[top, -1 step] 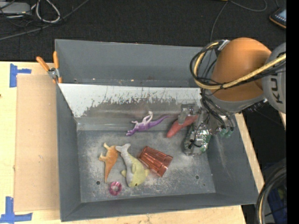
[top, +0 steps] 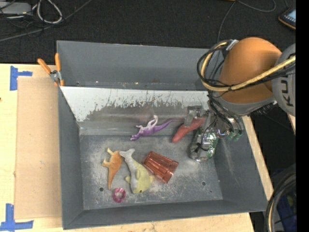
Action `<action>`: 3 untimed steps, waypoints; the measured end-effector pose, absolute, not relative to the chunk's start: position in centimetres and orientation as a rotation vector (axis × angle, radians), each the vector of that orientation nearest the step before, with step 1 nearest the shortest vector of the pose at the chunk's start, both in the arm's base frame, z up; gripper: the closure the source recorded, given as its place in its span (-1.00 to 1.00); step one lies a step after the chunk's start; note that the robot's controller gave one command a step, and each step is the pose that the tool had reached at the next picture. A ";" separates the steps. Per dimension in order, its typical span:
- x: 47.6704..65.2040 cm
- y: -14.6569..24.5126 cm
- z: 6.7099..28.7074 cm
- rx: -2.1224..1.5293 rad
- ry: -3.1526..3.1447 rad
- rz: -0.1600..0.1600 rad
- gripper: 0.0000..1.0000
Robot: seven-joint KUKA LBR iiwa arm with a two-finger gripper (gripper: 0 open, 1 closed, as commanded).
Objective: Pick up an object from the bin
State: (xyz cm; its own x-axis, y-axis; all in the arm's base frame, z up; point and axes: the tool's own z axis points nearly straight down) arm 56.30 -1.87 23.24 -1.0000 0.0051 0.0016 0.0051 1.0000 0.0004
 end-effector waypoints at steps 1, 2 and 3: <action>55.1 0.2 15.8 -0.136 -3.136 -0.001 -1.00; 54.2 2.4 14.5 -0.148 -3.131 -0.001 -1.00; 54.1 2.6 14.5 -0.328 -3.119 -0.001 -1.00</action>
Offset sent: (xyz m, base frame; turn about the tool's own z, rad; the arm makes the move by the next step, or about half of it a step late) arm -0.0221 0.0513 -0.0724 0.0877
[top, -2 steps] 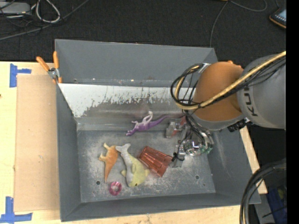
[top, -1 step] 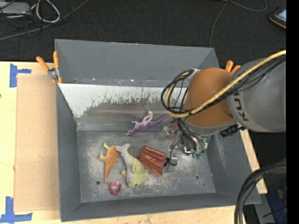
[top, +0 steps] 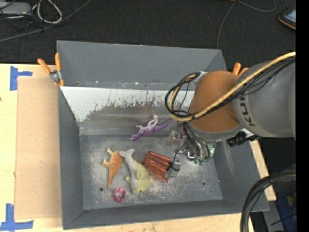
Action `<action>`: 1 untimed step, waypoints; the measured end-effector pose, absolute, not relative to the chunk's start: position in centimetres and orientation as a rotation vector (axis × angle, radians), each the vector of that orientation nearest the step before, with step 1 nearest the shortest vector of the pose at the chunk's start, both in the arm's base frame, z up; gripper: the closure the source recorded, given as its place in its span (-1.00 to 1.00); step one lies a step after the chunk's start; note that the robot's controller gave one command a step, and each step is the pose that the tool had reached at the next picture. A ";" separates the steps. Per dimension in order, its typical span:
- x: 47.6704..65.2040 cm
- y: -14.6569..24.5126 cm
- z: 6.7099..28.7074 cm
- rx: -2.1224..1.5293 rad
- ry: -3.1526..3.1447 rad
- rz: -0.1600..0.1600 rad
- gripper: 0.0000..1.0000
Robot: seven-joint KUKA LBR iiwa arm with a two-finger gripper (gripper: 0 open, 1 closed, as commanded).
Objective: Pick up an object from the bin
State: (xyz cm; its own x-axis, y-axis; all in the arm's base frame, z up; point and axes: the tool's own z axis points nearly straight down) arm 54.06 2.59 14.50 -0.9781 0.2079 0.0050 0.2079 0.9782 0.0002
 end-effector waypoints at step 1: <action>53.8 4.0 7.8 -0.171 -3.133 -0.001 -1.00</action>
Offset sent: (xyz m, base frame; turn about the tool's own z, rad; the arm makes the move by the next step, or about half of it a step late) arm -0.0053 0.0202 -0.0750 0.1131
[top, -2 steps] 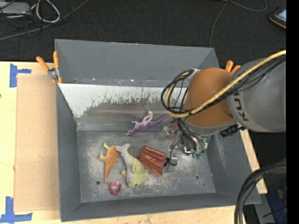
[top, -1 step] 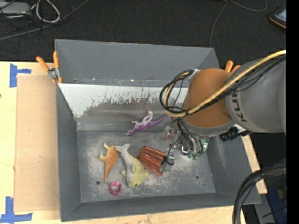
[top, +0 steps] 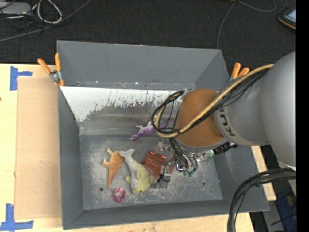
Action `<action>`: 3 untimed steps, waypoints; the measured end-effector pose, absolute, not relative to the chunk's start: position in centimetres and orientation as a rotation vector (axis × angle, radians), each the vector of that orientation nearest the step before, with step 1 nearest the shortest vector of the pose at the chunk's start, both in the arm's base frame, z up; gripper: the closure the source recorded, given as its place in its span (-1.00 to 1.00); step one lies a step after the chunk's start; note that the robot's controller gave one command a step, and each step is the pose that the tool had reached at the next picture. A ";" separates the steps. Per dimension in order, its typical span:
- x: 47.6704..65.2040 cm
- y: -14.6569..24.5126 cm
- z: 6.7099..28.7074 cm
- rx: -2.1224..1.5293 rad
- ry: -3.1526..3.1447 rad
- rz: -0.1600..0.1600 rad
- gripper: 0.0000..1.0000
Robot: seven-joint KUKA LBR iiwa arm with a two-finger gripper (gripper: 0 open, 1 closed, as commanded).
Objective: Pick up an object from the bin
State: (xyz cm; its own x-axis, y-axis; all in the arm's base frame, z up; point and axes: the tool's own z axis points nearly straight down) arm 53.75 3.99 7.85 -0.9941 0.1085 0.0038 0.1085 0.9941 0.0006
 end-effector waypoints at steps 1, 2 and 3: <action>54.1 4.5 5.6 -0.338 -3.130 -0.007 1.00; 54.1 4.5 5.7 -0.360 -3.129 -0.007 1.00; 54.0 4.5 6.0 -0.369 -3.127 -0.007 1.00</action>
Offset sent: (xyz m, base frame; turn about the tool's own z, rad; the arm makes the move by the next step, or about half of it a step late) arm 0.0000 0.0000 0.0000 0.0000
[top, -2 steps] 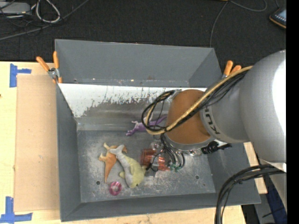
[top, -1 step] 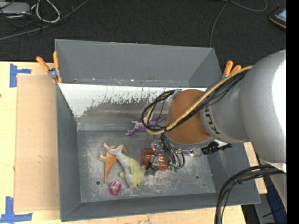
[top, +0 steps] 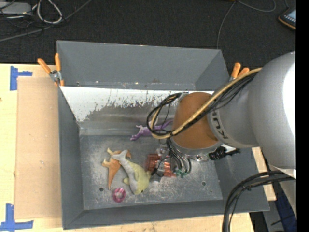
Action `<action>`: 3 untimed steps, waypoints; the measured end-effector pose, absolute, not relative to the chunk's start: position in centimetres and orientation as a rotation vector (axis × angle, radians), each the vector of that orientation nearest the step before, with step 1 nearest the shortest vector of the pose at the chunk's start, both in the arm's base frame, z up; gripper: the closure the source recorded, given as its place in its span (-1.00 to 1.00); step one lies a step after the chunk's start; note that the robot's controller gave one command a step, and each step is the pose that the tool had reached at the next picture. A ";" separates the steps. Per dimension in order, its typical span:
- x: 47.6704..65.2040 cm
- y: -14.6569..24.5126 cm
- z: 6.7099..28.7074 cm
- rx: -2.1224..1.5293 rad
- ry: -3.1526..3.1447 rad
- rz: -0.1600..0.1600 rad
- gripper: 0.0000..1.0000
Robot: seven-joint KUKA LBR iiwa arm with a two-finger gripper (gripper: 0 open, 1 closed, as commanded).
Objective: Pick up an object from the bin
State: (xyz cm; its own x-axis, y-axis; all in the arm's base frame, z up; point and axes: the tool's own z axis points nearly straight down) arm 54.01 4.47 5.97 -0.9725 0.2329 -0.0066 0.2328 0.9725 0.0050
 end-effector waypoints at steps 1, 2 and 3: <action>53.6 4.4 6.9 0.367 3.126 0.002 1.00; 53.6 4.4 9.2 0.366 3.128 0.002 1.00; 53.7 4.4 11.7 0.363 3.122 0.004 1.00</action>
Offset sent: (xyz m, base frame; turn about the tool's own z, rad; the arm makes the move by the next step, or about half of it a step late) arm -0.0016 -0.0002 0.0103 -0.0013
